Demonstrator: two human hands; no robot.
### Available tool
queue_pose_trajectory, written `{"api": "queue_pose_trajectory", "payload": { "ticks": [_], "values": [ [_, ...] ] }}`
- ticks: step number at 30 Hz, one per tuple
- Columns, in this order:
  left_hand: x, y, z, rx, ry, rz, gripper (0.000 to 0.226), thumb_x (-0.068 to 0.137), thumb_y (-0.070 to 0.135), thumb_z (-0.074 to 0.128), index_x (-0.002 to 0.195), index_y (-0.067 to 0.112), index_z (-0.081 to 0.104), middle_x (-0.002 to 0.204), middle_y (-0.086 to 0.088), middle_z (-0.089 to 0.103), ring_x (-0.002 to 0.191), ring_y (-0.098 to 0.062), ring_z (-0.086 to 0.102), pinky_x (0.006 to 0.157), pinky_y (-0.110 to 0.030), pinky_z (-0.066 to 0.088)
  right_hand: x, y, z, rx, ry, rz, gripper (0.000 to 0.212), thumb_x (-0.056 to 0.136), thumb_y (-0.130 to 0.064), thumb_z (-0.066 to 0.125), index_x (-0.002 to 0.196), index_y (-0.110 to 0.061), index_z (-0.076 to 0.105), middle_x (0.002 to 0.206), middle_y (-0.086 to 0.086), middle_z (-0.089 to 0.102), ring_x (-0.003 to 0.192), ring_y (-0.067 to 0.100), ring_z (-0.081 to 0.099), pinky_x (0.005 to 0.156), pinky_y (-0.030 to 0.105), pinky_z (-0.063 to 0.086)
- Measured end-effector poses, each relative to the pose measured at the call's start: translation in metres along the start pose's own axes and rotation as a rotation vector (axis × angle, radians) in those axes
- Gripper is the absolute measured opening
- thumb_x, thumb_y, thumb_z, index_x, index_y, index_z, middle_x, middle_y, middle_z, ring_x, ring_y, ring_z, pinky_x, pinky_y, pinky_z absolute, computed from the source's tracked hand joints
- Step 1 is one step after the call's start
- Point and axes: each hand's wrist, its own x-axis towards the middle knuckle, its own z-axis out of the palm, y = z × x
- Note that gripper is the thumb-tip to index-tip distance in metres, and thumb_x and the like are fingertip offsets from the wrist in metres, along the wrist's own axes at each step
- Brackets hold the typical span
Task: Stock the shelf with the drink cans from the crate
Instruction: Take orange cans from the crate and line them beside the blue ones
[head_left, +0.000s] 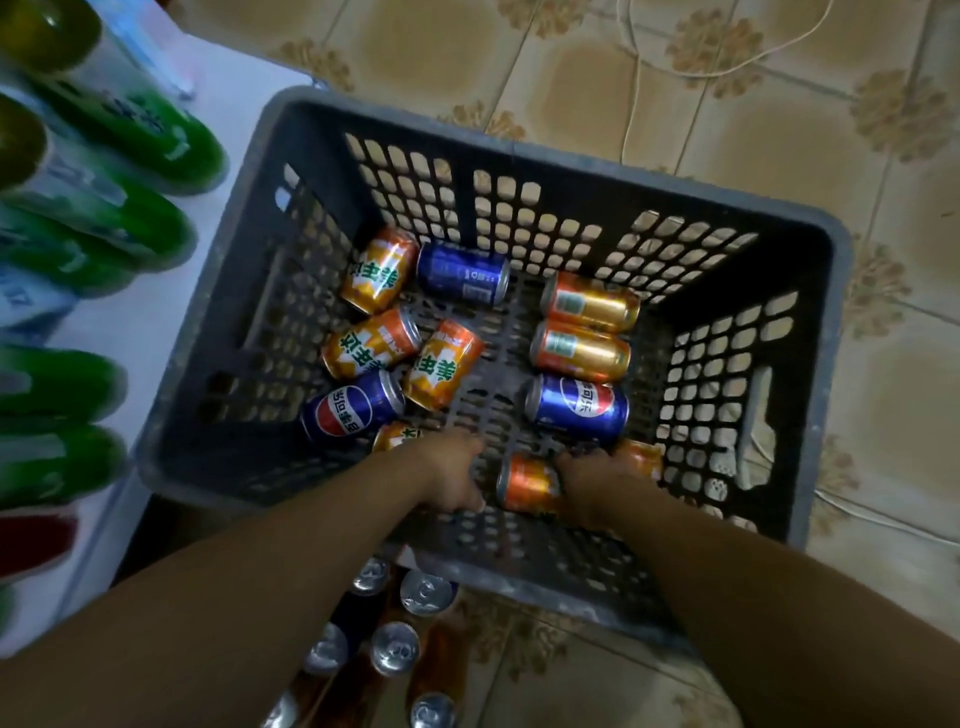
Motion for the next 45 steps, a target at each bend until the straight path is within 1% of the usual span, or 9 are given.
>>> {"api": "queue_pose_trajectory", "payload": {
  "ticks": [6,14,18,21,29,33,38,42,45],
  "values": [
    [-0.03,0.002,-0.002,-0.085,0.069,0.072,0.071,0.081,0.034,0.072,0.14,0.018,0.038,0.141,-0.008,0.043,0.123,-0.027,0.047,0.103,-0.041,0.042,-0.038,-0.017,-0.023,0.531,0.153,-0.02,0.073,0.067,-0.047,0.075,0.13,-0.021,0.047,0.122,0.005,0.052,0.105,0.022,0.054,0.084,0.027,0.043],
    [-0.178,0.02,-0.019,-0.682,0.532,0.227,0.078,0.07,0.021,0.082,0.134,0.032,0.038,0.118,0.014,0.054,0.106,-0.005,0.058,0.092,-0.025,0.05,-0.187,-0.071,-0.118,0.984,0.568,-0.255,0.043,0.085,-0.043,0.066,0.121,-0.031,0.046,0.106,-0.01,0.053,0.093,0.008,0.054,0.069,0.022,0.048],
    [-0.276,0.024,-0.03,-0.907,0.744,0.263,0.061,0.072,0.006,0.079,0.12,0.026,0.047,0.1,0.014,0.064,0.091,0.003,0.061,0.081,-0.016,0.051,-0.275,-0.111,-0.158,1.124,0.613,-0.441,0.058,0.083,-0.039,0.071,0.134,-0.026,0.046,0.12,-0.003,0.059,0.102,0.013,0.061,0.083,0.03,0.054],
    [-0.353,0.021,-0.031,-0.992,0.857,0.306,0.051,0.076,0.004,0.076,0.119,0.018,0.051,0.097,0.008,0.066,0.083,0.0,0.063,0.068,-0.012,0.051,-0.342,-0.147,-0.179,1.138,0.565,-0.592,0.054,0.08,-0.019,0.076,0.127,-0.018,0.049,0.11,0.0,0.062,0.094,0.014,0.065,0.074,0.027,0.056],
    [-0.552,-0.018,0.009,-0.978,1.193,0.322,0.062,0.077,0.01,0.076,0.127,0.021,0.041,0.105,0.007,0.064,0.09,0.0,0.062,0.067,-0.01,0.048,-0.496,-0.295,-0.194,0.843,0.814,-0.895,0.061,0.066,-0.03,0.084,0.119,-0.025,0.054,0.105,-0.002,0.065,0.091,0.014,0.065,0.075,0.028,0.055],
    [-0.637,-0.064,0.055,-0.908,1.382,0.206,0.066,0.076,0.016,0.079,0.131,0.013,0.043,0.109,0.007,0.063,0.096,0.0,0.062,0.082,-0.017,0.05,-0.551,-0.38,-0.18,0.724,0.836,-1.044,0.06,0.069,-0.032,0.083,0.119,-0.029,0.051,0.107,-0.007,0.062,0.091,0.01,0.063,0.08,0.035,0.055],
    [-0.716,-0.13,0.126,-0.707,1.516,-0.287,0.075,0.083,0.042,0.069,0.145,0.02,0.034,0.147,-0.001,0.04,0.133,-0.017,0.041,0.101,-0.028,0.038,-0.587,-0.476,-0.151,0.592,0.733,-1.163,0.068,0.075,-0.028,0.08,0.133,-0.023,0.044,0.116,-0.002,0.057,0.1,0.016,0.06,0.084,0.034,0.052],
    [-0.749,-0.184,0.184,-0.608,1.407,-0.606,0.067,0.089,0.05,0.057,0.144,0.02,0.036,0.15,-0.003,0.036,0.132,-0.02,0.04,0.105,-0.028,0.034,-0.594,-0.532,-0.13,0.488,0.694,-1.18,0.074,0.075,-0.028,0.079,0.139,-0.021,0.042,0.124,0.001,0.056,0.108,0.021,0.058,0.093,0.037,0.05],
    [-0.761,-0.214,0.211,-0.577,1.285,-0.799,0.075,0.088,0.065,0.043,0.149,0.024,0.026,0.158,0.002,0.021,0.143,-0.018,0.023,0.116,-0.042,0.02,-0.592,-0.564,-0.123,0.456,0.669,-1.188,0.075,0.075,-0.025,0.079,0.14,-0.021,0.04,0.128,0.002,0.054,0.112,0.023,0.057,0.097,0.039,0.049]
  ]
}}
